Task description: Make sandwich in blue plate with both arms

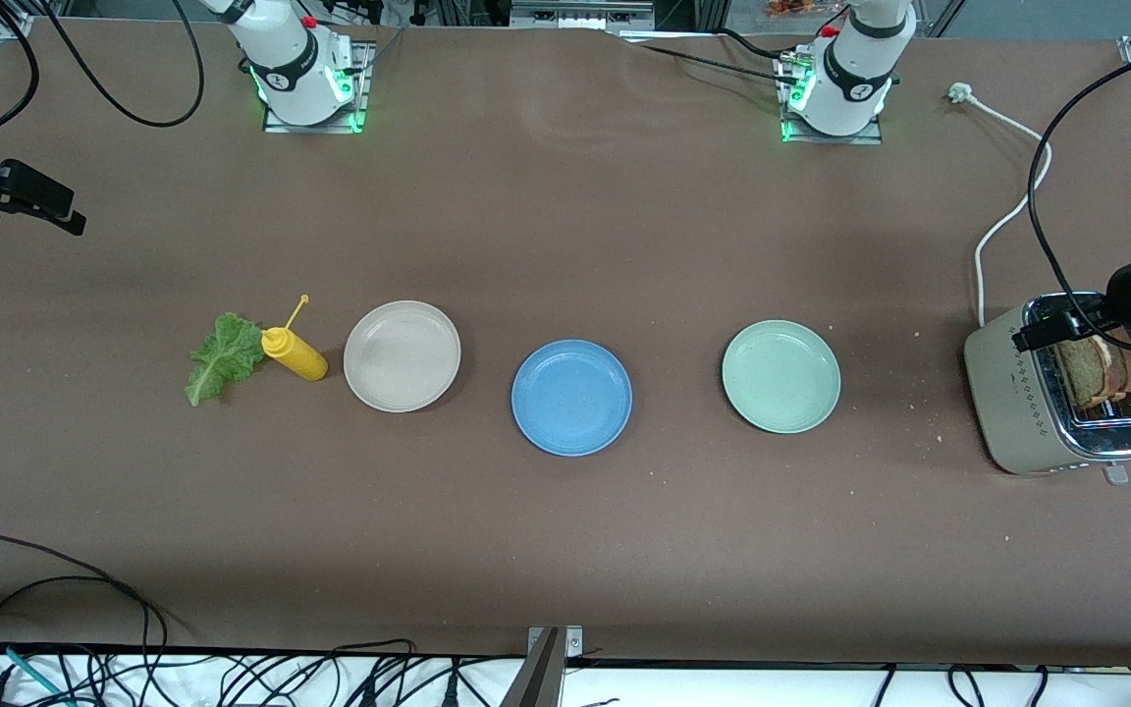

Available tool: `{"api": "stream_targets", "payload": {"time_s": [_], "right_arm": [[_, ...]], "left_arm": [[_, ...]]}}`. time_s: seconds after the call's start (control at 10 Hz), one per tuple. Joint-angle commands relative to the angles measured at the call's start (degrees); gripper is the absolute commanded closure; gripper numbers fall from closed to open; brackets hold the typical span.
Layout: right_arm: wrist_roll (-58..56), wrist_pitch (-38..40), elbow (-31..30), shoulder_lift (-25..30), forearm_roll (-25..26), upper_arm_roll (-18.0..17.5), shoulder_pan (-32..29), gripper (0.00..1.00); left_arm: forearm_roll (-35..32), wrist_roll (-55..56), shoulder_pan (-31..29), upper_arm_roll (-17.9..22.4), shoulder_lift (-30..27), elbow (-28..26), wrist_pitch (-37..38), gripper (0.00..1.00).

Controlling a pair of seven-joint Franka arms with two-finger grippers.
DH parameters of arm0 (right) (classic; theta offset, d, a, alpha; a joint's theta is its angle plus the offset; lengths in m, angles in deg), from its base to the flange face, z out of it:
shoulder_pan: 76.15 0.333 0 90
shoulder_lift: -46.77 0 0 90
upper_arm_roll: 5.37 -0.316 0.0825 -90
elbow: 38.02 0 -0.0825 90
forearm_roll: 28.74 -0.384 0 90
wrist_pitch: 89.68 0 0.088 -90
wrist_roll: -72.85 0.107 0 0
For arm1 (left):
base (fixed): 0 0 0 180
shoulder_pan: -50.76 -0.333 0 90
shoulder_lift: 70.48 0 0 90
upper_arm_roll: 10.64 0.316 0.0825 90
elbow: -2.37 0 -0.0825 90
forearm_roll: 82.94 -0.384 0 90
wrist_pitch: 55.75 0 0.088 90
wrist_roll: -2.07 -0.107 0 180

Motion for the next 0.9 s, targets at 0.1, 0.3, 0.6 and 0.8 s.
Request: {"api": "stream_targets", "payload": {"time_s": [0.1,0.3,0.6,0.8], "right_arm": [[0.62,-0.03,-1.09,1.45,1.10,-2.06,-0.52,0.00],[0.62,-0.03,-1.09,1.37,1.10,-1.98,-0.52,0.00],[0.62,0.05,-1.09,1.45,1.10,-2.06,-0.52,0.00],[0.62,0.05,-1.09,1.37,1.02,-2.06,-0.52,0.00]], "left_arm": [[1.17,-2.42,-1.52,0.45,-2.01,-1.41,1.80,0.00],[1.17,-3.30,-2.05,0.37,-2.01,-1.41,1.89,0.00],[1.17,-3.65,-2.05,0.19,-2.45,-1.23,3.03,0.00],[1.17,-3.57,-2.05,0.19,-2.89,-1.23,3.21,0.00]]}}
